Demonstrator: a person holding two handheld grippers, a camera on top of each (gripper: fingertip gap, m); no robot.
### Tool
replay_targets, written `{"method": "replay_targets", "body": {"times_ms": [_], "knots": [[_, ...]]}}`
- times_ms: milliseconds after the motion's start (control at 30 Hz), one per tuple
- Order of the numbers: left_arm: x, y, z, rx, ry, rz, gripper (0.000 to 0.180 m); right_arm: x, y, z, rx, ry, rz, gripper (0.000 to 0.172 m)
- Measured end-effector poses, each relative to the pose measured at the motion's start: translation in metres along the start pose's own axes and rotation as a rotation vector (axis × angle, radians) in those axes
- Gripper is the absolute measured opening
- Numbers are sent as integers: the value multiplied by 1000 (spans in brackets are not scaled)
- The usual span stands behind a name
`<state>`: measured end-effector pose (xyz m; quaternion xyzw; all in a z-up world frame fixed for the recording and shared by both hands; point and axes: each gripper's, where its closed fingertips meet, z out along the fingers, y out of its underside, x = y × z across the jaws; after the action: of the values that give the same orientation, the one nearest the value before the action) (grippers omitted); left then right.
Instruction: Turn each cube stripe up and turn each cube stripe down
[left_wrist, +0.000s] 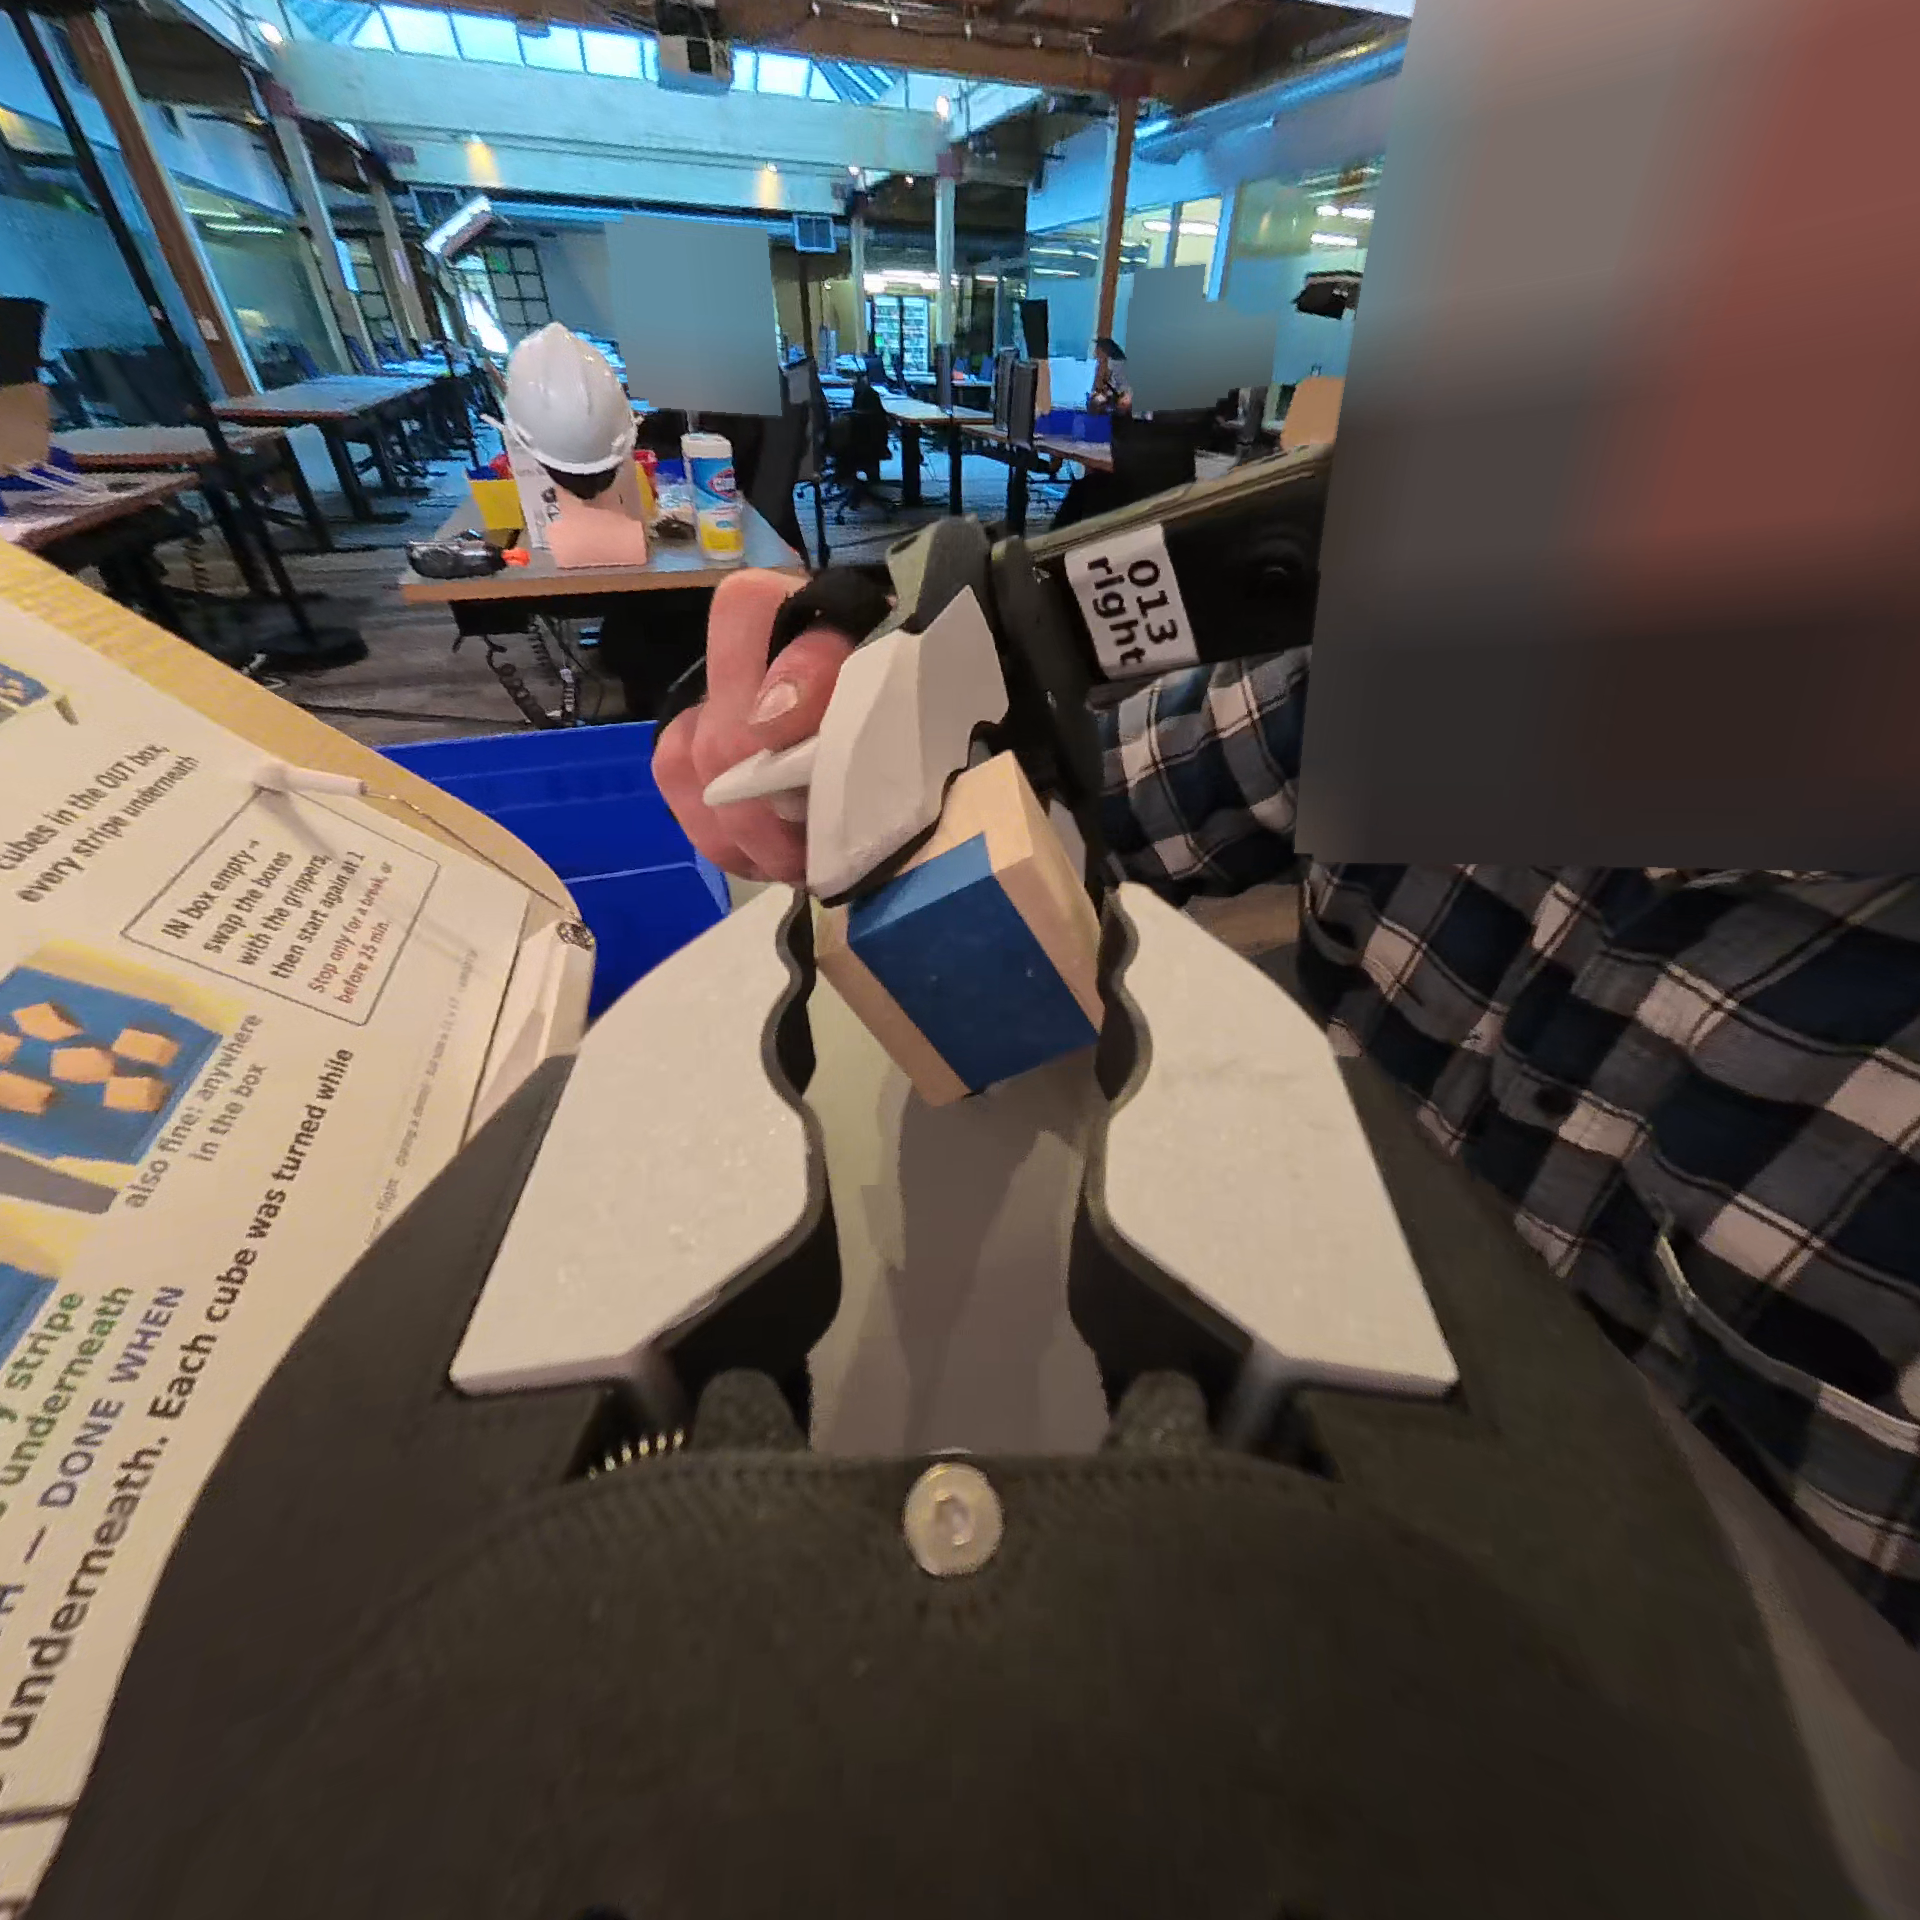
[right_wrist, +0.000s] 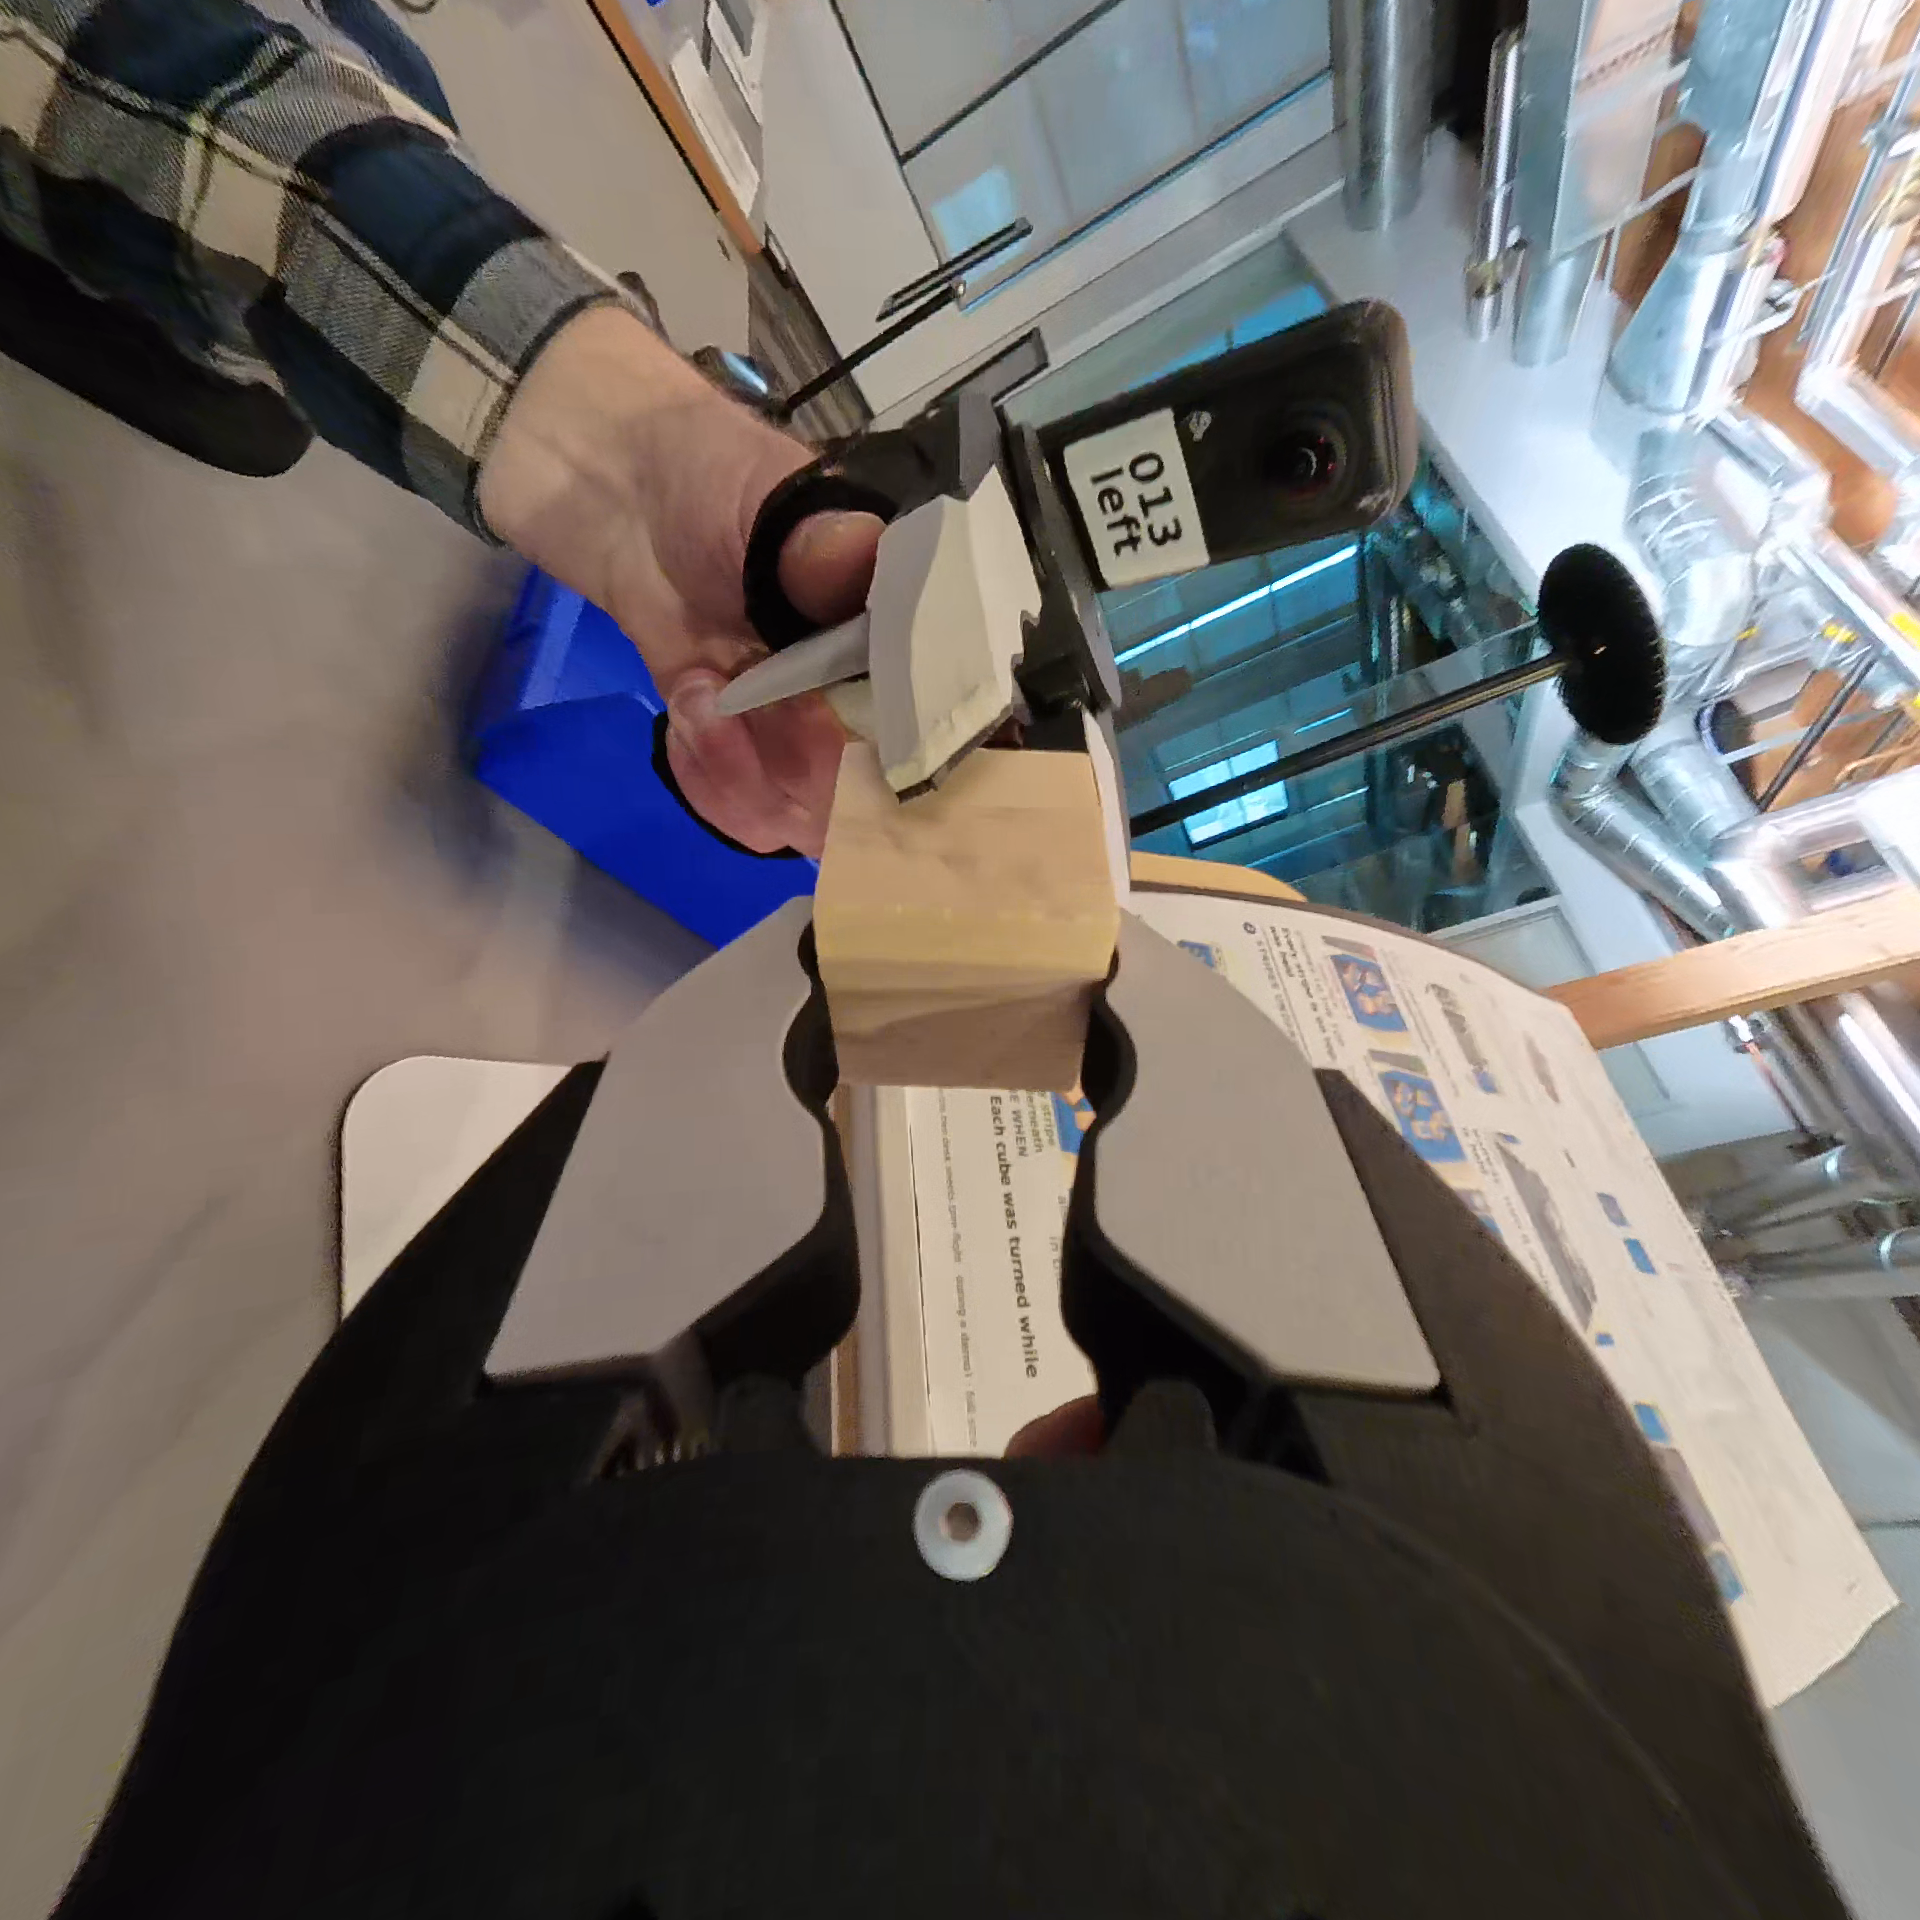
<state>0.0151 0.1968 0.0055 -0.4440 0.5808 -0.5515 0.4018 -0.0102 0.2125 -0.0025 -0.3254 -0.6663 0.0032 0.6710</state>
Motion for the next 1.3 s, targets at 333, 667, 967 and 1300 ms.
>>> {"method": "replay_targets", "body": {"times_ms": [333,667,967,1300], "knots": [[-6,-29,-36,-8,-211,198,16,86,121,-126,-636,-72,178,45],[-10,-23,-38,-97,-282,248,11,-9,288,-315,-1428,-441,917,46],[-9,-22,-39,-130,-294,266,13,-93,353,-329,-1590,-762,1197,46],[-5,-34,-47,-119,-327,305,16,-32,343,-316,-1545,-464,1081,77]]}}
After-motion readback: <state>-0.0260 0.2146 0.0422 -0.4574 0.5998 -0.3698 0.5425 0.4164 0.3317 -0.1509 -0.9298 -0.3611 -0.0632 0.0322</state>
